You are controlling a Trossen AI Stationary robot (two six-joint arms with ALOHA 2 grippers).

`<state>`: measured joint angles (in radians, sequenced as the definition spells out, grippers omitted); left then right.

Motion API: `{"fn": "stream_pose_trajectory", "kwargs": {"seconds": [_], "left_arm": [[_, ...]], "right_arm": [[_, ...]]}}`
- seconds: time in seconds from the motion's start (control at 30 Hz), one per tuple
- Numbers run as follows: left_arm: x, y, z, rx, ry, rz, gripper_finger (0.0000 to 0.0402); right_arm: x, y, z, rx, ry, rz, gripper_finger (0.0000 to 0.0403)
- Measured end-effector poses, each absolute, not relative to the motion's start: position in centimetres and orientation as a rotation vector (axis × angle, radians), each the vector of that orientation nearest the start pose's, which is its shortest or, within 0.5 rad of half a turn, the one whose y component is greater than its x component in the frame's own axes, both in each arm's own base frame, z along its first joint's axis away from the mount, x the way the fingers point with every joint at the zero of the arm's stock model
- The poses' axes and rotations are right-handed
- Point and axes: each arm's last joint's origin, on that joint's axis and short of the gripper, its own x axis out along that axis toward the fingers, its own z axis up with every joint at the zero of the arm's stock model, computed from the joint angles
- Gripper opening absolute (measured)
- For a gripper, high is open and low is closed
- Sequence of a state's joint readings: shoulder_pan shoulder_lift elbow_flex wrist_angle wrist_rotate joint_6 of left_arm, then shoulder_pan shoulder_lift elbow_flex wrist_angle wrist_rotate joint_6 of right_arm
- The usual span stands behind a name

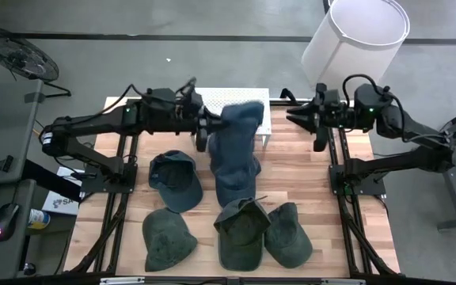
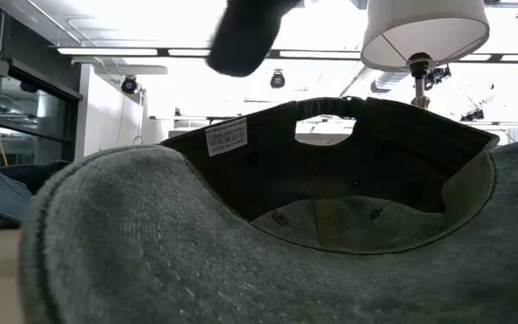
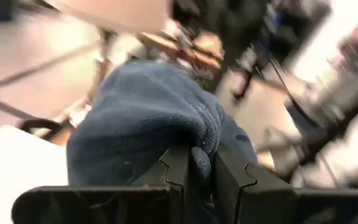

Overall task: Pick & Place hat
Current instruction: Put the right blue cap on the shelf

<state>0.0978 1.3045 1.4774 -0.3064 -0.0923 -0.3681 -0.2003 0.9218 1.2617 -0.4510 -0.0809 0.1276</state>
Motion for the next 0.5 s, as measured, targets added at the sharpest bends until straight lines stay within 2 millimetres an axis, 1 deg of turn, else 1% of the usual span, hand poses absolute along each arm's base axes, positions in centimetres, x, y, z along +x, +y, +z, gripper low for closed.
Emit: {"fn": "stream_pose_trajectory", "kwargs": {"seconds": [0.1, 0.23, 0.37, 0.5], "left_arm": [[27.8, 3.5, 45.3, -0.475, 0.012, 0.391, 0.0035], [28.7, 4.2, 45.2, -0.557, -0.092, 0.617, 0.0035], [30.3, 4.7, 44.9, -0.606, -0.198, 0.692, 0.0035], [32.4, 5.0, 44.2, -0.644, -0.283, 0.702, 0.0035]], "right_arm": [[16.8, -2.7, 43.8, 0.185, 0.137, -0.096, 0.0078], [17.8, -2.0, 43.3, 0.19, 0.166, -0.135, 0.0079], [19.0, -1.3, 42.9, 0.154, 0.179, -0.229, 0.0079], [20.8, -0.4, 42.4, 0.076, 0.181, -0.333, 0.0078]]}}
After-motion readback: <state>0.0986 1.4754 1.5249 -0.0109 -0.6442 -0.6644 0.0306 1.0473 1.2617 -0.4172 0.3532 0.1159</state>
